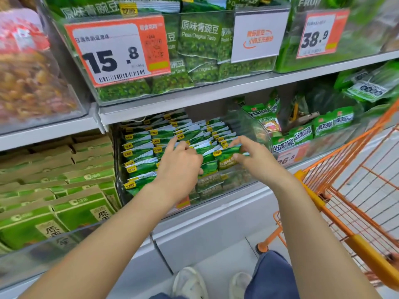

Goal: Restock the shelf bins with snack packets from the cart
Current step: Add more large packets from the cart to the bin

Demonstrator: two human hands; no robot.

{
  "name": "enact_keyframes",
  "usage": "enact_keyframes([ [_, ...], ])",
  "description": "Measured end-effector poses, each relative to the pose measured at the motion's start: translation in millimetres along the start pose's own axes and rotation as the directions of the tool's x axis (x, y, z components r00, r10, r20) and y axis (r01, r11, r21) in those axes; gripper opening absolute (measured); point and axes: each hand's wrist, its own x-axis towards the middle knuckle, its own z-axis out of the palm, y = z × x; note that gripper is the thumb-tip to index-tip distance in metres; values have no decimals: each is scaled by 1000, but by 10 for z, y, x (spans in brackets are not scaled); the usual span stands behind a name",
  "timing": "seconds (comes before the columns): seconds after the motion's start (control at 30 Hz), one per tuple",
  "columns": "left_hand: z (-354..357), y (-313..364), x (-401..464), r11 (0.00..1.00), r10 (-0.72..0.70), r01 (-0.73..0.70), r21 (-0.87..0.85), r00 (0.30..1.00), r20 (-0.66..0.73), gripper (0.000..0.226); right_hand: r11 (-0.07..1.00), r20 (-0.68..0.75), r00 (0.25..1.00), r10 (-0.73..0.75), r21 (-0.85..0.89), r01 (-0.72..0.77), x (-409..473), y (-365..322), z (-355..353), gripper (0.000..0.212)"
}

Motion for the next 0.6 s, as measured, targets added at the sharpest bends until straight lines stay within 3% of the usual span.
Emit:
enact_keyframes([
  [0.1,1,4,2,1000,-4,3,-12,1000,-16,20,997,76,995,66,32,-69,44,99,2,12],
  [0.3,38,-31,28,999,-8,5,-54,998,-58,23,990,-40,997,66,127,-60,78,119,-23,24],
  [0.47,60,-20,62,999,9,-11,-34,997,-80,23,975,25,996,85,-210,-78,104,77,55,36],
  [0.53,67,-11,54,999,11,-13,-31,997,-81,23,965,27,995,92,-248,-82,94,68,63,42],
  [0.6,82,-12,32,999,3,-7,-50,997,-79,24,988,21,997,75,-134,-71,83,79,51,41],
])
